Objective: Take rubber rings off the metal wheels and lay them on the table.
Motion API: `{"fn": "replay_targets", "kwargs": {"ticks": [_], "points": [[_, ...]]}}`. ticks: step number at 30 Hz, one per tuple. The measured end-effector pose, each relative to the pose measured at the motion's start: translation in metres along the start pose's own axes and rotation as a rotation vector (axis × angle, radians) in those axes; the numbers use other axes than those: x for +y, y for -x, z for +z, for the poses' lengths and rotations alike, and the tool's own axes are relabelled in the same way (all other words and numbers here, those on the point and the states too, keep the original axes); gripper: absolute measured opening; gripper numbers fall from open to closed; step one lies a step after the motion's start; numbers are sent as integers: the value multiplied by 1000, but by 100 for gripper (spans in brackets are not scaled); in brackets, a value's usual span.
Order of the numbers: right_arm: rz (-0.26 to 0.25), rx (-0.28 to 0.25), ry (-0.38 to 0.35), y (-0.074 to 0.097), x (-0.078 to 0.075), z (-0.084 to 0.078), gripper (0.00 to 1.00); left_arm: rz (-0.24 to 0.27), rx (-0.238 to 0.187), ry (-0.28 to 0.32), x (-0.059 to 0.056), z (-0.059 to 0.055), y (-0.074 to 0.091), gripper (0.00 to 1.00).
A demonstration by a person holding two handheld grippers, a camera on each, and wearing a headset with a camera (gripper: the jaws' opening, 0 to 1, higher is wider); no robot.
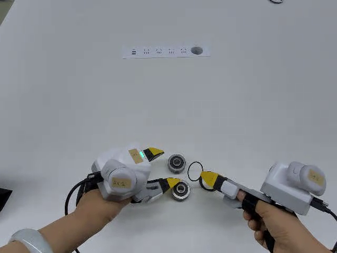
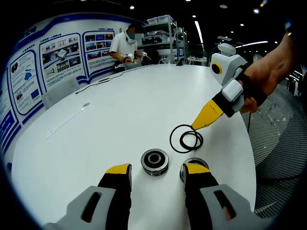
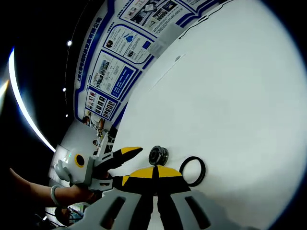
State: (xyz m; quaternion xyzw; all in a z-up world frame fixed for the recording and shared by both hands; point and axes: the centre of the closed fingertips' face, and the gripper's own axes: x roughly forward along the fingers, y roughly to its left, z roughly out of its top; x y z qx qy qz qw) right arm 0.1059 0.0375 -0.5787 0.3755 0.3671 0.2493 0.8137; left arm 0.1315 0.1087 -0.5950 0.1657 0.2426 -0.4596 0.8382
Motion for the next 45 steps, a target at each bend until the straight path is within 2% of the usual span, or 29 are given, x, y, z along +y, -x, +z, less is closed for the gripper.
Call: {"fn": "replay_targets", "kwargs": {"ticks": [14, 19, 29, 32, 35, 37, 40, 45], "points": [[-64, -3, -29, 15, -27, -4, 2, -2, 8, 1, -2, -2, 1, 43], [-92, 4, 6, 17, -33, -6, 6, -3, 7, 4, -2, -2, 1, 43], [-121, 62, 166, 16, -32, -11, 14, -1, 3, 11, -2, -3, 4, 43], [-134, 80, 238, 18, -32, -12, 17, 0, -2, 13, -2, -3, 6, 44], [-140, 94, 271, 20, -32, -14, 19, 2, -2, 14, -4, -3, 9, 44], [-147, 104, 347, 21, -33, -14, 23, 6, -6, 20, -5, -3, 11, 44], [-149, 103, 419, 24, -30, -13, 26, 13, -14, 34, -6, -2, 17, 45], [-154, 113, 515, 28, -26, -15, 37, 15, -18, 37, -12, -5, 26, 46]]}}
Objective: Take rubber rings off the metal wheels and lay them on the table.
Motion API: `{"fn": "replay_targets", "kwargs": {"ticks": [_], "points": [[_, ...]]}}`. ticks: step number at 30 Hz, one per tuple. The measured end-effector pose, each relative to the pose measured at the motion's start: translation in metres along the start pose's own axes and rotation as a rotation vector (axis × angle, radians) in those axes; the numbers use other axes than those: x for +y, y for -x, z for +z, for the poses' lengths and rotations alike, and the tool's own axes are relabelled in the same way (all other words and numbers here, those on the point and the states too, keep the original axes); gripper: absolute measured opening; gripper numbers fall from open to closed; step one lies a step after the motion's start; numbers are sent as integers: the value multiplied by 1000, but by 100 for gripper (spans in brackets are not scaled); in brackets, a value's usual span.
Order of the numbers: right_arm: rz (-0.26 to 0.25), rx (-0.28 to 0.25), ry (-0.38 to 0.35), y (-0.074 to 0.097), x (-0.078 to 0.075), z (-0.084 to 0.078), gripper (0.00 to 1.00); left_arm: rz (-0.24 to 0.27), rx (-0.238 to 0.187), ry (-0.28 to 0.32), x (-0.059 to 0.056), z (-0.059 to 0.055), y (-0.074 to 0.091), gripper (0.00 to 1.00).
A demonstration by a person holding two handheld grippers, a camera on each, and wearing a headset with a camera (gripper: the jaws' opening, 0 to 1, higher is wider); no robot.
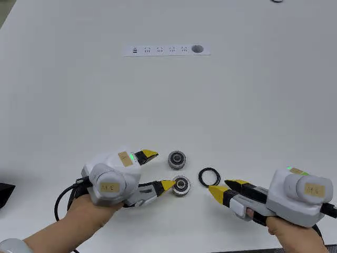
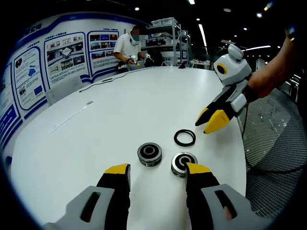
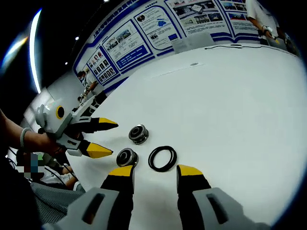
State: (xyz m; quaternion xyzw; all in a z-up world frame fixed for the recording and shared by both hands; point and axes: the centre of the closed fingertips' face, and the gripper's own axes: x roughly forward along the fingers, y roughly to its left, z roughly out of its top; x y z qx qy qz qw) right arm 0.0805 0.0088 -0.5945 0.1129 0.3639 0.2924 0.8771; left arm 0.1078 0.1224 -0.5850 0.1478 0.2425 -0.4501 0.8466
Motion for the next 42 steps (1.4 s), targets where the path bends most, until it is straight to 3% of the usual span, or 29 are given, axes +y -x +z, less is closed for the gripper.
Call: {"fn": "replay_targets", "kwargs": {"ticks": [4, 12, 20, 25, 35, 42], "points": [[3, 13, 28, 0, 2, -3, 42, 7, 5, 9, -2, -5, 6, 48], [0, 65, 191, 2, 9, -13, 53, 21, -8, 44, -10, -6, 21, 52], [8, 73, 317, 8, 17, -14, 61, 36, -22, 79, -16, -9, 35, 58], [14, 49, 423, 15, 23, -13, 68, 49, -43, 132, -20, -11, 45, 66], [10, 88, 473, 26, 22, -34, 79, 57, -38, 156, -34, -20, 59, 78], [3, 38, 501, 32, 25, -33, 90, 77, -53, 173, -38, -25, 65, 89]]}}
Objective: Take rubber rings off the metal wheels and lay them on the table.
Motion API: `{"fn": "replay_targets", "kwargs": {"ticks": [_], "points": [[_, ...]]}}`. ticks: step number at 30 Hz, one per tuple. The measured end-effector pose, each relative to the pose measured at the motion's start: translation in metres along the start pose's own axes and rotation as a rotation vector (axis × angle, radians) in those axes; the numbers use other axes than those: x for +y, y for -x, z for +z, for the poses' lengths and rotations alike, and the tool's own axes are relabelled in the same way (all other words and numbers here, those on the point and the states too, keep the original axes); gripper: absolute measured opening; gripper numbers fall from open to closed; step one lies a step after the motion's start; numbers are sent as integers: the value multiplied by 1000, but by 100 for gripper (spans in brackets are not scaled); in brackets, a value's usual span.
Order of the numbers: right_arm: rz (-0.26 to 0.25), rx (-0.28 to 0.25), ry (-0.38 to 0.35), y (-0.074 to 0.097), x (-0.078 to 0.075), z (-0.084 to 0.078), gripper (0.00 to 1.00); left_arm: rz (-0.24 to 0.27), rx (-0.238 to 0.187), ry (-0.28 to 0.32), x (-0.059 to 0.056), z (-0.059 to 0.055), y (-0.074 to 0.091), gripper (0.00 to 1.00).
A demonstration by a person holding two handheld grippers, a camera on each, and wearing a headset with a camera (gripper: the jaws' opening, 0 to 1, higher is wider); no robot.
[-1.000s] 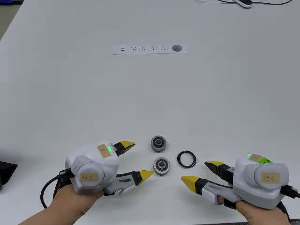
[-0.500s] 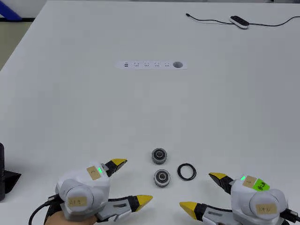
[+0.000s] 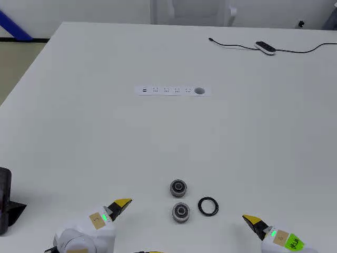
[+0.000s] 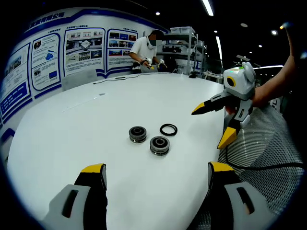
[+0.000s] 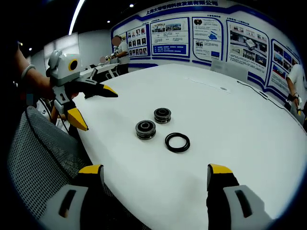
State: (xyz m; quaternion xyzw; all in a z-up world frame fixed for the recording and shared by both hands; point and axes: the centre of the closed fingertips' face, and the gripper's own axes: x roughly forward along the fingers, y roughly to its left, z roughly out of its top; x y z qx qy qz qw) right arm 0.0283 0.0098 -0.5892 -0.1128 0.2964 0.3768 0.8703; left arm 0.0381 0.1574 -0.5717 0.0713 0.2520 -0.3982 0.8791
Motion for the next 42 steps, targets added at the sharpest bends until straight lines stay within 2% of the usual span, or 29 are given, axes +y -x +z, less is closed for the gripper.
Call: {"fn": "replay_targets", "kwargs": {"ticks": [6, 12, 34, 42], "points": [[-16, -41, 30, 1, -2, 9, 99, 35, -4, 28, 5, -4, 3, 98], [-27, -86, 31, 3, -3, 19, 99, 63, -8, 44, 8, -5, 6, 100], [-30, -64, 9, 4, -2, 14, 99, 85, -4, 49, 11, -3, 13, 100], [-28, -48, 4, 5, -1, 10, 99, 82, 2, 50, 10, -7, 14, 100]]}}
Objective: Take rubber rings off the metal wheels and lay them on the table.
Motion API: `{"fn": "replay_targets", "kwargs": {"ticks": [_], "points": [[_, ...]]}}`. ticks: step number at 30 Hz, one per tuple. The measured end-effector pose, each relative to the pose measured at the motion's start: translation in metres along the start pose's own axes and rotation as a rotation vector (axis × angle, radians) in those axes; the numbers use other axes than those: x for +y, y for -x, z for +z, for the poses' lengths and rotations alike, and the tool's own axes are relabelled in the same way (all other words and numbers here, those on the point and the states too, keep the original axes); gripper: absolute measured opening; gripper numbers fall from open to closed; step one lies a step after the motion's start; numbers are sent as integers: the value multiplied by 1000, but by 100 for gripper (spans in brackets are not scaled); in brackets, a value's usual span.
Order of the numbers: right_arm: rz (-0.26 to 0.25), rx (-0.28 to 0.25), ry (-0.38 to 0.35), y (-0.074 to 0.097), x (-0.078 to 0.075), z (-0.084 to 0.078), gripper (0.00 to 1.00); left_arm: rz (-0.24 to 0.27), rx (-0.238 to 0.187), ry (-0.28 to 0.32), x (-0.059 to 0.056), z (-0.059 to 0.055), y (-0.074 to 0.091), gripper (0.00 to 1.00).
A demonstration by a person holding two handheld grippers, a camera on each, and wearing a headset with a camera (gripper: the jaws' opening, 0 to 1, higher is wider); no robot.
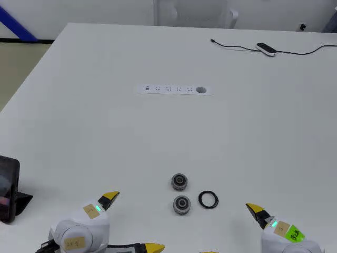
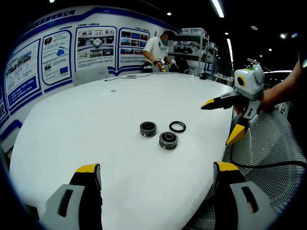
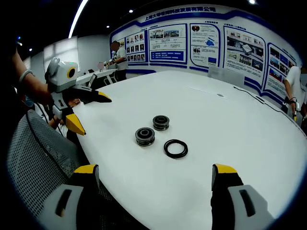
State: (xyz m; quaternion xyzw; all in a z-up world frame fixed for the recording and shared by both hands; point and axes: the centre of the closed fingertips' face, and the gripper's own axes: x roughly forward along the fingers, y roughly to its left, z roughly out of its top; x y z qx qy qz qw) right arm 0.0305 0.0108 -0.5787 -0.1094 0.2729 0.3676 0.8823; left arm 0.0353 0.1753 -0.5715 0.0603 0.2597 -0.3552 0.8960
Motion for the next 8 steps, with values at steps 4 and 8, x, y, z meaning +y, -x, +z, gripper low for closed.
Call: {"fn": "replay_targets", "kwargs": {"ticks": [4, 8], "points": [[0, -5, -1, -1, 0, 1, 99, -2, 0, -2, 0, 0, 0, 98], [6, -3, 0, -2, 1, 2, 99, -2, 0, -4, -1, 2, 0, 98]]}}
